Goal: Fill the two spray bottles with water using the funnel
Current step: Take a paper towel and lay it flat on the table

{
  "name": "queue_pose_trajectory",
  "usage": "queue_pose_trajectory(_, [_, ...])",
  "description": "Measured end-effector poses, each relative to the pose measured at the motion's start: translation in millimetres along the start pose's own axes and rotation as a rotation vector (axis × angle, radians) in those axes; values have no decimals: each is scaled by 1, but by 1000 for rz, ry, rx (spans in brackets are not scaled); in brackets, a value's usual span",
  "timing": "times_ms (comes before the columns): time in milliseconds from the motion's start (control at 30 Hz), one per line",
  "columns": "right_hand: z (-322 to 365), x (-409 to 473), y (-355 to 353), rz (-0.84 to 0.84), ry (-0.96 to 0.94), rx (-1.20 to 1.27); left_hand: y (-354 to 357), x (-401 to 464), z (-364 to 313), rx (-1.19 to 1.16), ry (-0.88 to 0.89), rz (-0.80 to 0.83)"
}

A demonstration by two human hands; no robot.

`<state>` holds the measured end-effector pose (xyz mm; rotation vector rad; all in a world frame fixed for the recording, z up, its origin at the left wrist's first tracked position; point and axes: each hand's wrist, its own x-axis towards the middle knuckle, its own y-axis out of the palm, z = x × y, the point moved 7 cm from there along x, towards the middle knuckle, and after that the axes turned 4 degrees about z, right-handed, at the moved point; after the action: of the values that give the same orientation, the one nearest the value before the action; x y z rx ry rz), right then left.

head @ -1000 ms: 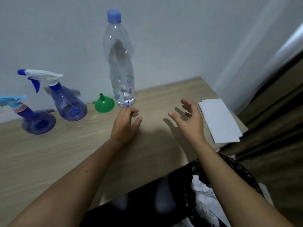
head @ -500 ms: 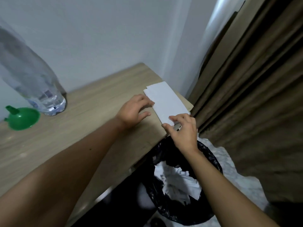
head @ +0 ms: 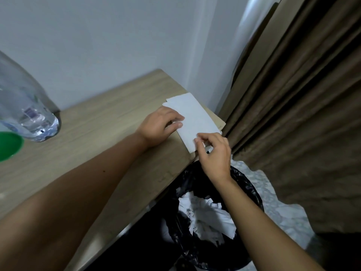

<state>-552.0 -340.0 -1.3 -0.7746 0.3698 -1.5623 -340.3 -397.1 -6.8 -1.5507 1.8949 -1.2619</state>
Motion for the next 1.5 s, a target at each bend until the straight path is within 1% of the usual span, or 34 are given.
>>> queue_pose_trajectory(167, [-7,9,4,15,64,-26,6,13,-1,25,11,40])
queue_pose_trajectory(400, [-1,11,4,-10,23,-60,4,16,0,-8,47,-8])
queue_pose_trajectory(600, [12,12,-7,-57,-69,-45,-7,18,-13,9,84,-2])
queue_pose_trajectory(733, [29,14,-16,-79,-154,-2,-17,14,-23,18,105,-75])
queue_pose_trajectory(800, [36,13,-21,-77,-179,15,-23,11,-25,41,118,-86])
queue_pose_trajectory(933, [44,11,-29,-73,-211,33,-42,-2,-20,89,76,-101])
queue_pose_trajectory(1200, [68,-7,-15,30,-253,17,-85,-78,8,132,-57,-173])
queue_pose_trajectory(1300, [88,-17,3,79,-289,37,-102,-120,19,147,-95,-211])
queue_pose_trajectory(1433, [118,-33,37,190,-347,85,-129,-183,29,197,-159,-263])
queue_pose_trajectory(1500, [134,-44,56,249,-389,102,-140,-218,34,222,-229,-273])
